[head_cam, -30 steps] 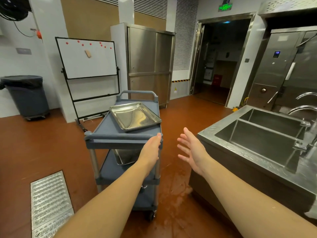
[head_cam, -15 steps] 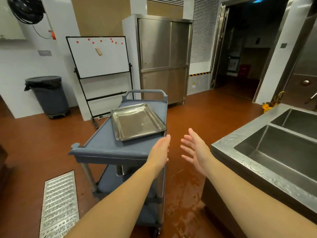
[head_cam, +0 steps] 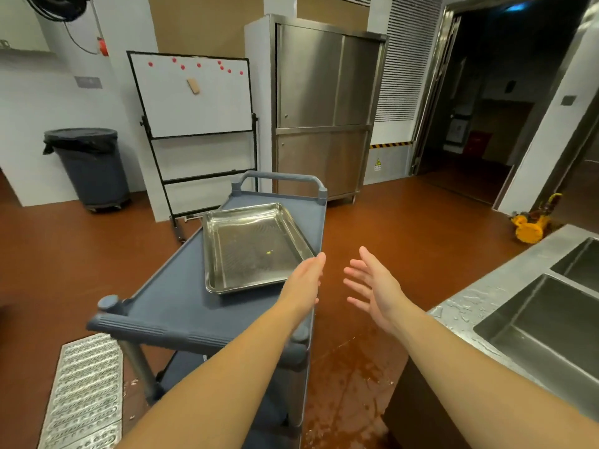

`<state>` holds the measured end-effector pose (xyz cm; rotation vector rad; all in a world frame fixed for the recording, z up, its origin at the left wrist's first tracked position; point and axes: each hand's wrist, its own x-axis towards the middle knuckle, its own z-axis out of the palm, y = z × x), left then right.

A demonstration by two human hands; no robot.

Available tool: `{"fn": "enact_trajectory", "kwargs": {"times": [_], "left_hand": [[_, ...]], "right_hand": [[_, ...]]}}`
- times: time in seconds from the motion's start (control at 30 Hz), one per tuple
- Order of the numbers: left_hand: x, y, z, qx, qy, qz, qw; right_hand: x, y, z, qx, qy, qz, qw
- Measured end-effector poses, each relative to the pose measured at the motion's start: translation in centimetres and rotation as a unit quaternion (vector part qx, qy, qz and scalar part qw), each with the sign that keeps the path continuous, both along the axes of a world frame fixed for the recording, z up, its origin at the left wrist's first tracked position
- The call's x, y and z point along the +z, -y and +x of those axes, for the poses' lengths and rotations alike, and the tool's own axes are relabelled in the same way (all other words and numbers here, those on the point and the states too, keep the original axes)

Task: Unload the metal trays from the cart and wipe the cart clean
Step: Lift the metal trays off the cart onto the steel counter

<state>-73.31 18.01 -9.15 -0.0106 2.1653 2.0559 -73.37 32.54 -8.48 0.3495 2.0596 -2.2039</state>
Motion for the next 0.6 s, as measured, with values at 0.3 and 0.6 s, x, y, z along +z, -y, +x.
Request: {"fn": "enact_trajectory", "kwargs": {"times": [0.3,0.6], "left_hand": [[-2.1,3.0,-8.2,0.044,0.017,-0.018,0.999],[-3.4,2.0,-14.2,0.137,0.037,-0.059,0.988]], "right_hand": [[-1.4,2.8,-8.9,0.058,0.018,-0.002,0.998],[-3.8,0.6,-18.2,0.148,0.044,-0.033,0.987]]}}
